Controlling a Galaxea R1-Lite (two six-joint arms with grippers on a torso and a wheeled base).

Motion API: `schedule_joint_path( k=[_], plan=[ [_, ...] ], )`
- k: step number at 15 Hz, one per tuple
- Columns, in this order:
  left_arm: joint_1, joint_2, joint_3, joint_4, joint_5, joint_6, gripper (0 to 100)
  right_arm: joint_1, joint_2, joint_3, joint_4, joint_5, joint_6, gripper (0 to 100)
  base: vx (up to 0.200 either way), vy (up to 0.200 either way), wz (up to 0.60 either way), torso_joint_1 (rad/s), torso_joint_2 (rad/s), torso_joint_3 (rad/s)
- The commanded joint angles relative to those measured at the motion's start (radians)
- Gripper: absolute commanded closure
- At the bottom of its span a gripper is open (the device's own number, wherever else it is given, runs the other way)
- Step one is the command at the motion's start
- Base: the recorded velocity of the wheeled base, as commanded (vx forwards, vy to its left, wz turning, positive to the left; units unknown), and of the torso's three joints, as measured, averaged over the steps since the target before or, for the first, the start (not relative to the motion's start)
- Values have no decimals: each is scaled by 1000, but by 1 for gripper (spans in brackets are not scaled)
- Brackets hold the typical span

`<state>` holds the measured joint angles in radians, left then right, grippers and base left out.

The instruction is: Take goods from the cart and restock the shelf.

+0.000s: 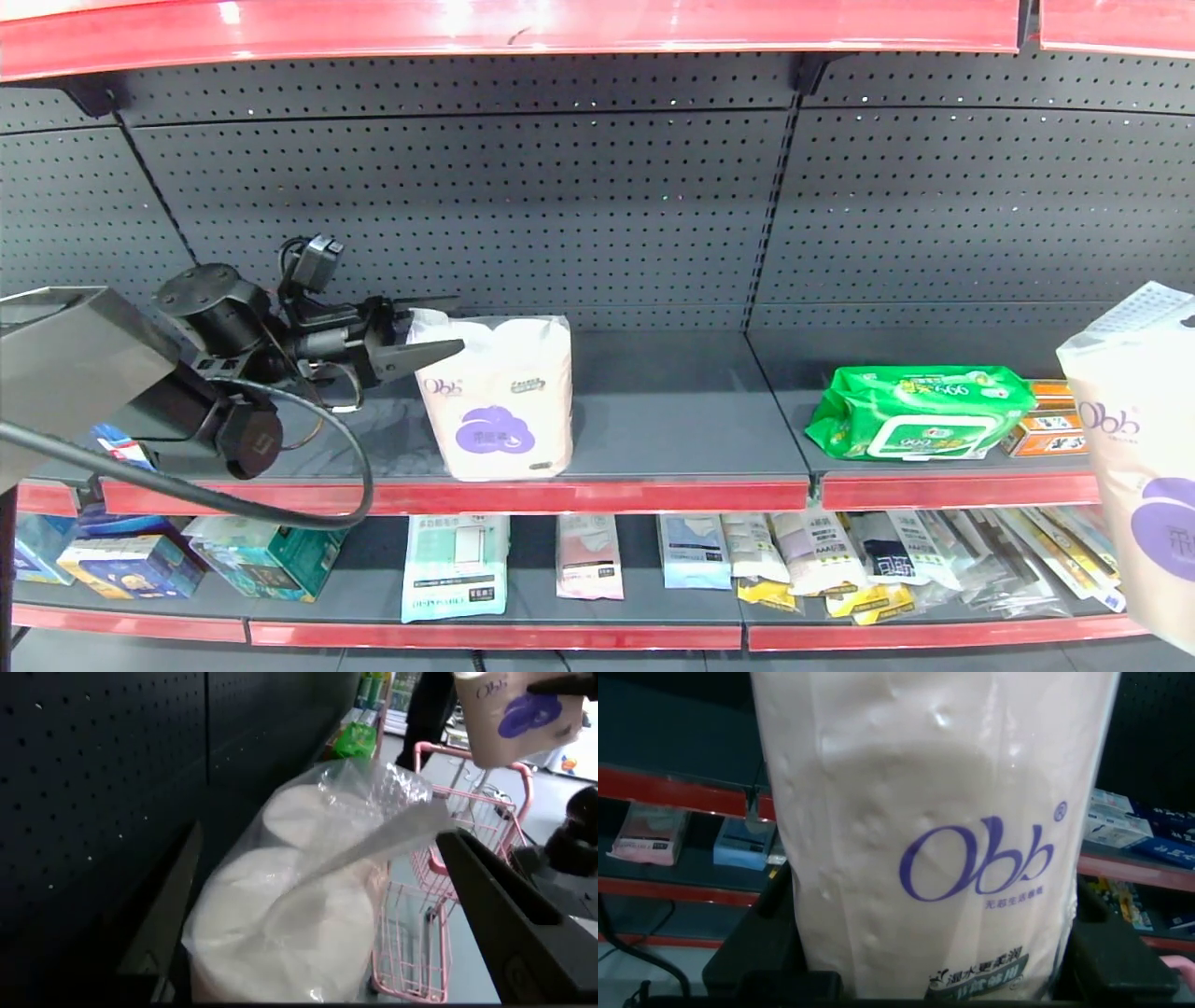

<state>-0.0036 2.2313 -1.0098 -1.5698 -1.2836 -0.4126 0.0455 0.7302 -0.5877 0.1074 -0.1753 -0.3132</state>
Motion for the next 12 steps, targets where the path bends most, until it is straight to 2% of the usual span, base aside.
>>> schedule_joint_path(
  k=[1,2,3,4,6,8,9,12],
  plan=[
    [4,-38,-16,-1,15,-29,0,0,0,2,0,0,-1,100,0,0,0,0,0,0],
    [4,-56,-21,-1,43,-63,0,0,0,2,0,-1,0,100,0,0,0,0,0,0],
    [4,-68,-24,-1,60,-81,0,0,-2,2,0,-1,0,100,0,0,0,0,0,0],
    [1,-82,-53,-1,93,-130,0,0,-6,5,0,0,0,100,0,0,0,0,0,0],
    [2,-82,-76,-1,106,-140,0,0,-8,6,0,0,0,100,0,0,0,0,0,0],
    [1,-84,-104,-1,156,-155,0,0,-8,8,0,0,0,100,0,0,0,0,0,0],
    [-3,-90,-107,-1,211,-157,0,0,-9,9,0,0,0,100,0,0,0,0,0,0],
    [-1,-91,-98,-1,287,-150,0,0,-3,8,0,4,0,100,0,0,0,0,0,0]
  ],
)
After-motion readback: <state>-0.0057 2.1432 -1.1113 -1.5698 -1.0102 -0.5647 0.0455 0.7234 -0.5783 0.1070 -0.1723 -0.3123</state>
